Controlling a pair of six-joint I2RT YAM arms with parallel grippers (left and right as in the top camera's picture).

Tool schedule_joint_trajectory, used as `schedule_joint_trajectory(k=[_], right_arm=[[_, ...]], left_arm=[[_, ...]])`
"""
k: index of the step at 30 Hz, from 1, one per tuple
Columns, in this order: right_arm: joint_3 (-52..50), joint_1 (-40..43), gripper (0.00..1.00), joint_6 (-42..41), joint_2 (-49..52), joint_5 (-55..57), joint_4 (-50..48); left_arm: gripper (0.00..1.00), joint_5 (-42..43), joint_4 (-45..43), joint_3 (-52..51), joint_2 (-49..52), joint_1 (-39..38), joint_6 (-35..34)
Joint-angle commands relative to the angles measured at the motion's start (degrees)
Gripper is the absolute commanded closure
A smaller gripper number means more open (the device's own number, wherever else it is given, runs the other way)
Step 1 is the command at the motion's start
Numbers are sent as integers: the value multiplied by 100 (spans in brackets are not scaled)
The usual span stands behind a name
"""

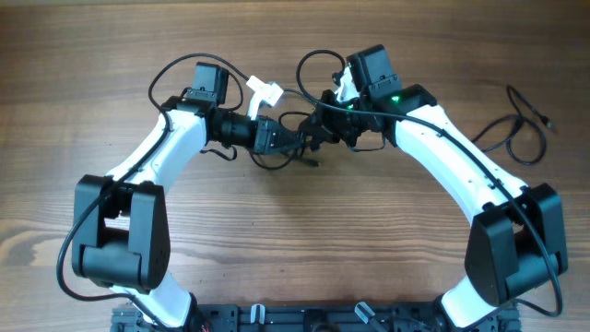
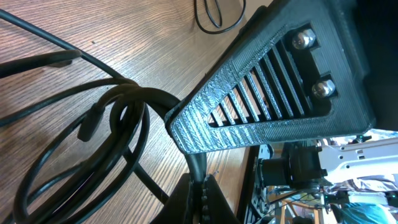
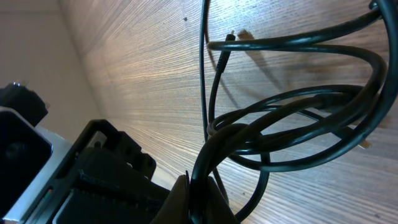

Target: Untangle cables

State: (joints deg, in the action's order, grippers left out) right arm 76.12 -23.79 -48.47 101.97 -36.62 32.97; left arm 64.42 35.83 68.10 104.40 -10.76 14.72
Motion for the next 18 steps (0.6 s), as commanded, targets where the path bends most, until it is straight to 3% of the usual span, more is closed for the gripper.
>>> schedule_joint_trajectory(k=[1,11,18], right_arm=[[-39,39,96,920,-81,46,127],[-39,442,96,1919,-81,-81,555],[-39,503,96,2511,-81,-376,658]], left_arm=[[96,-68,-181,50,-15,39,-179],[96,-1633,-509,50,-15,39,-1410],[96,-1766,-549,50,-15,39,-1545]])
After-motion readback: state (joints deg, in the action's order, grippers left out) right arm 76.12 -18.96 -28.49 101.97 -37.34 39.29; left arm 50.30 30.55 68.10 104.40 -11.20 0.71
